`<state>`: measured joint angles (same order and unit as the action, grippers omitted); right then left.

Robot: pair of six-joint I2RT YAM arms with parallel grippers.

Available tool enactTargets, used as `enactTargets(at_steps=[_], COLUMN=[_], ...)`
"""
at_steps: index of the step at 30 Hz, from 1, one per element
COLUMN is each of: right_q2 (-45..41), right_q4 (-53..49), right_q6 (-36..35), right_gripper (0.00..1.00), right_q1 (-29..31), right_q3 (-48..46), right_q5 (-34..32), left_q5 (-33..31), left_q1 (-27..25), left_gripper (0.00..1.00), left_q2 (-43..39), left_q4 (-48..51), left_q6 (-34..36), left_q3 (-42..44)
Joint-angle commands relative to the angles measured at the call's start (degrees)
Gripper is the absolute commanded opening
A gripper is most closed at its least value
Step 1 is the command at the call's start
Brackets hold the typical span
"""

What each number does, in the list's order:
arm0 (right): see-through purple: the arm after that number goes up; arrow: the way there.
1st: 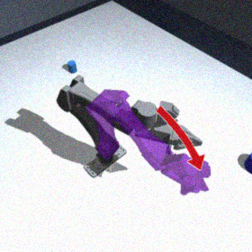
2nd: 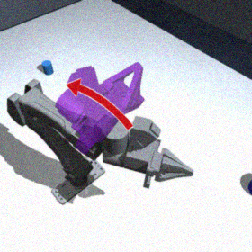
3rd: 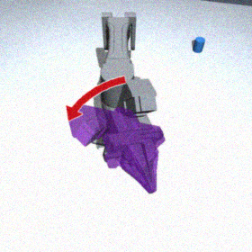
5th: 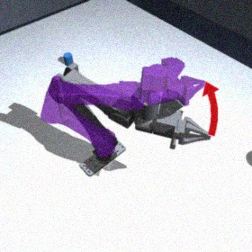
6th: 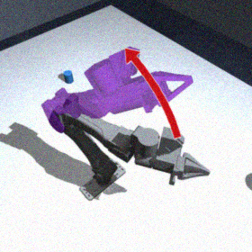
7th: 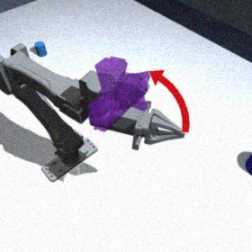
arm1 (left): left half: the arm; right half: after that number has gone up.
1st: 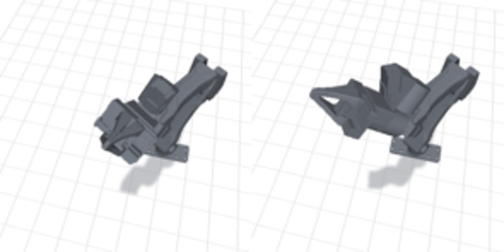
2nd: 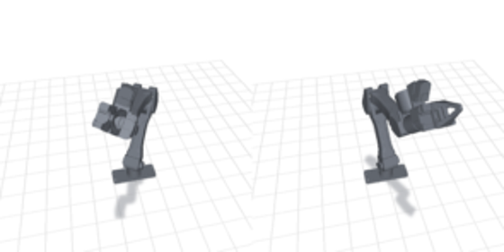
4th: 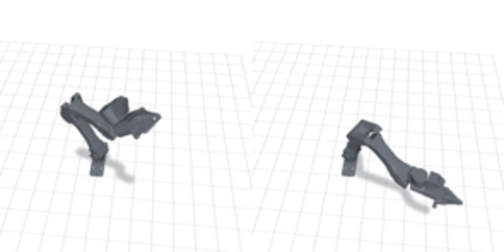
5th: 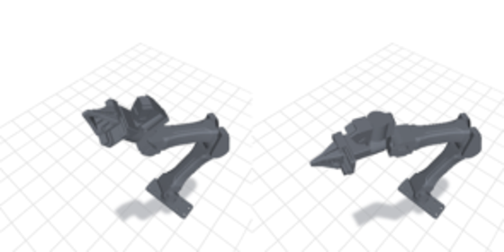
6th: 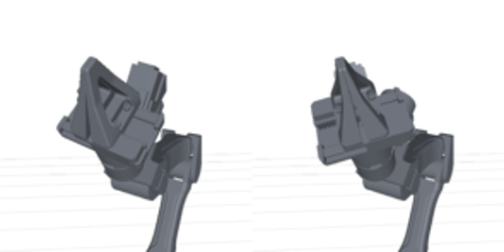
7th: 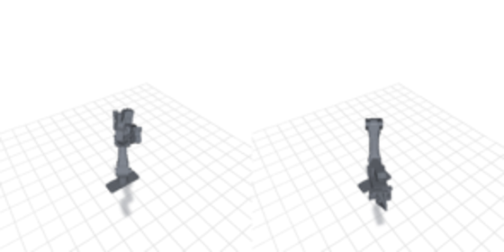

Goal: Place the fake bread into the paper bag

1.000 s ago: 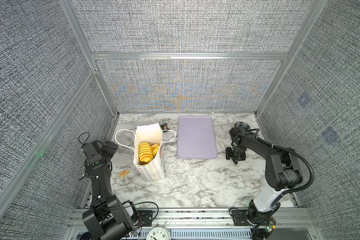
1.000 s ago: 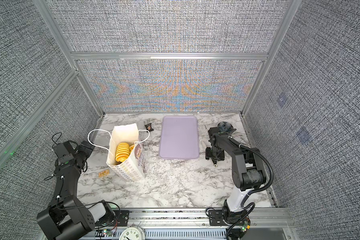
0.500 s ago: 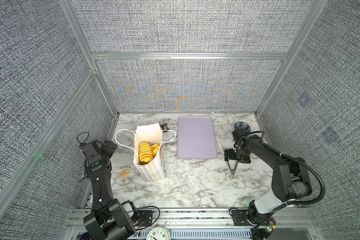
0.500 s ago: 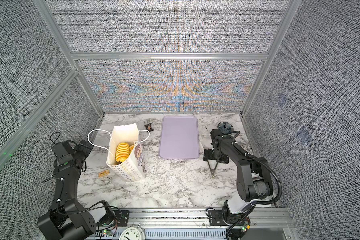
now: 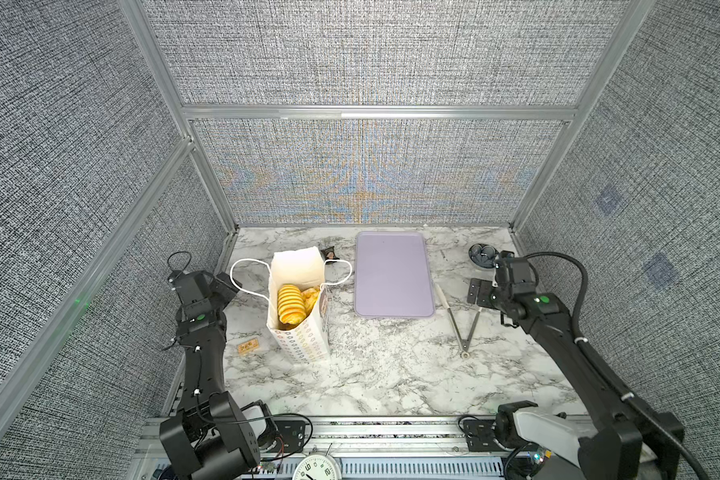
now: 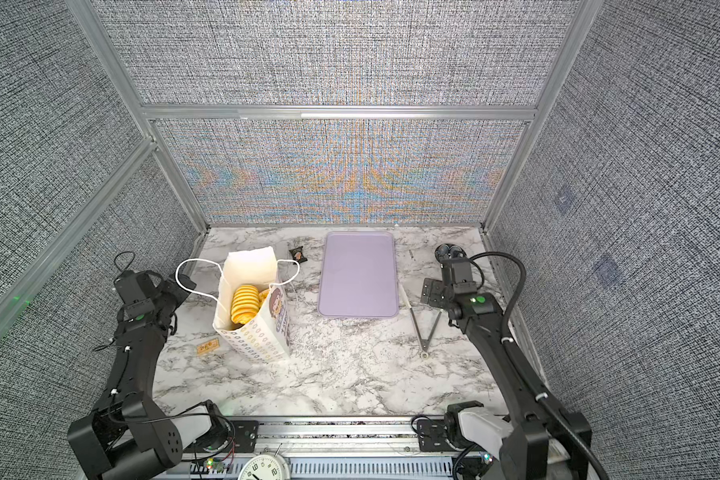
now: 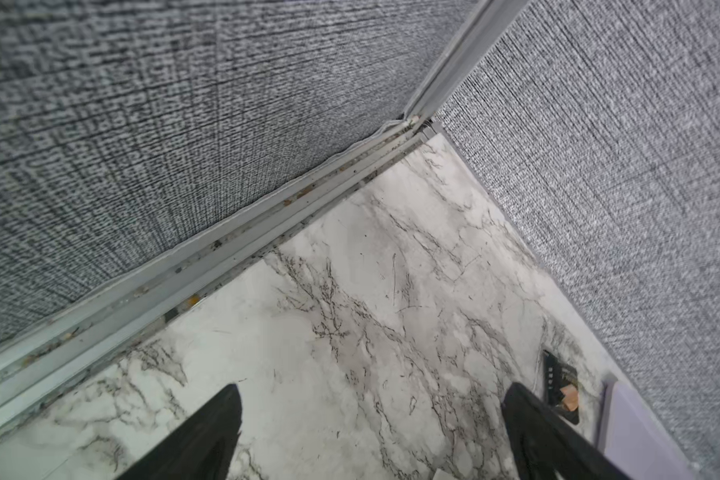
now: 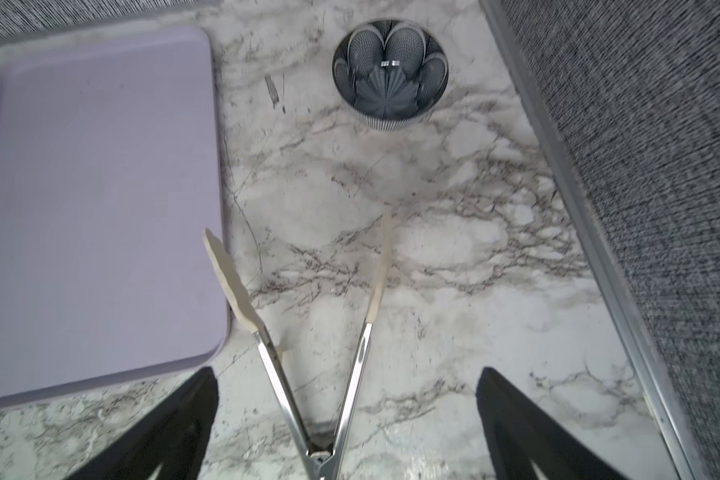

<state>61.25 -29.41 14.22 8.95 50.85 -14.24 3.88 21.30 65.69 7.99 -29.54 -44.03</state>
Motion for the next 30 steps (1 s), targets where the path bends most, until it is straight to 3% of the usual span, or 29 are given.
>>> enactTargets(at_steps=[1, 4, 7, 15, 22, 30], right_q2=[-4.71, -8.11, -8.45, 4.03, 9.21, 13.80], right_q4=[19.90, 35.12, 43.62, 46.61, 58.28, 74.70], right_q6=[-5.58, -8.59, -8.64, -13.19, -14.83, -15.76], right_gripper=[0.99, 0.99, 0.99, 0.99, 0.99, 0.99], right_q1=[0.01, -0.07, -0.28, -0.64, -0.62, -0.67], right_q3=[-6.50, -16.02, -21.31, -21.43, -26.86, -33.29], right_q5=[-1.22, -2.39, -6.80, -11.65, -8.70, -5.29], left_q5=[-3.85, -1.94, -0.59, -6.68, -9.78, -7.49], left_q1=[-3.43, -4.15, -4.49, -8.85, -10.56, -11.39], left_gripper=[0.99, 0.99, 0.98, 0.96, 0.95, 0.95], left_q2=[-0.02, 1.53, 4.00, 12.46, 12.81, 13.14], left_q4=[-6.79, -10.43, -16.50, -28.36, -40.23, -47.71], left_q6=[11.82, 13.33, 11.58, 11.72, 15.41, 17.10], left_q3=[1.83, 3.55, 6.38, 12.55, 18.37, 21.51])
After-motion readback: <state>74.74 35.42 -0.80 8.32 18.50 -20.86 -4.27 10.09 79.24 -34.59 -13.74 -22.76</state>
